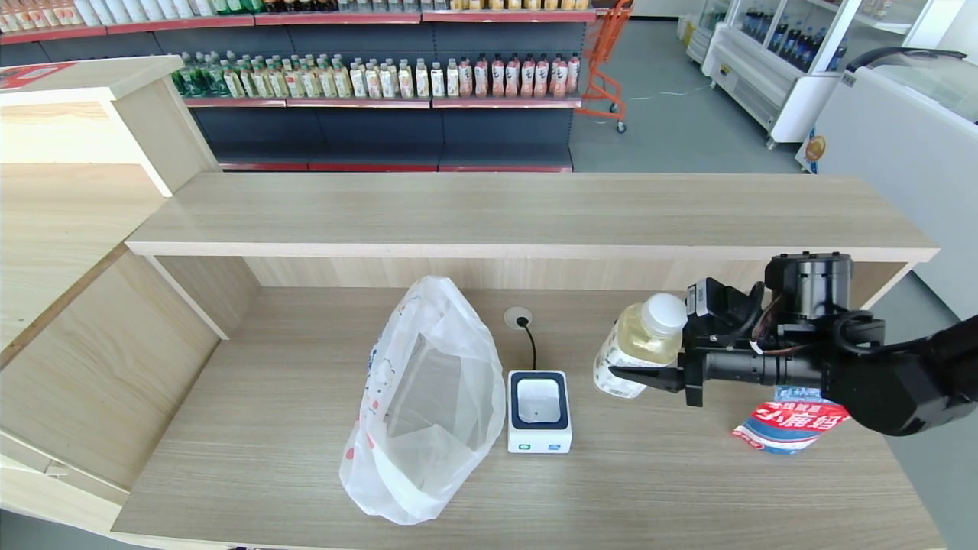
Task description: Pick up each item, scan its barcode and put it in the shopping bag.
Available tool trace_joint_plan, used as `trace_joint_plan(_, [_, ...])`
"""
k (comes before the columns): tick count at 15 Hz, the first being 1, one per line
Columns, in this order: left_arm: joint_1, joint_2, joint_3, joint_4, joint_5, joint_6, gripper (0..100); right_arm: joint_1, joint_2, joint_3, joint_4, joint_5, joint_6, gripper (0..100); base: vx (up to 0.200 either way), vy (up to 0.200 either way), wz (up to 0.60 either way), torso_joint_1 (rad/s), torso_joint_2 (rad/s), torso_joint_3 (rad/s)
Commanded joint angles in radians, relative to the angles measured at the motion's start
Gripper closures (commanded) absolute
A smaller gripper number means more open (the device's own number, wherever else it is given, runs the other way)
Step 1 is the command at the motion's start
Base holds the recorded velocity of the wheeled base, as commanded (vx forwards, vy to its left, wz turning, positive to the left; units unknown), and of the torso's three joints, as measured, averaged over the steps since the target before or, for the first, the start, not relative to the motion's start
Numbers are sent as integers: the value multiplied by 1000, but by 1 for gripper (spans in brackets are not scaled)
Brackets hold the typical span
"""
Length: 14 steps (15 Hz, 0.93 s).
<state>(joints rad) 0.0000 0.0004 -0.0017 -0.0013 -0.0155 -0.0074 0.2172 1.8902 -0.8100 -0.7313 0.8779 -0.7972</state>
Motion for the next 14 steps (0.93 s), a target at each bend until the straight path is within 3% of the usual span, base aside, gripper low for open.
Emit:
trace_joint_plan(1, [0,0,0,0,0,0,0,-4,190,-87,-71,49,-23,100,0,0,0,0,0,0])
trace_joint_plan(4, [0,0,0,0,0,0,0,-7,257,-104,-100,92,-28,100,0,0,0,0,0,0])
trace_joint_plan(9, [0,0,0,0,0,0,0,30,388,-138,-349,188,-86,100,0,0,0,0,0,0])
trace_joint_plan(14, [0,0,0,0,0,0,0,54,464,-216,-447,247,-97,100,0,0,0,0,0,0])
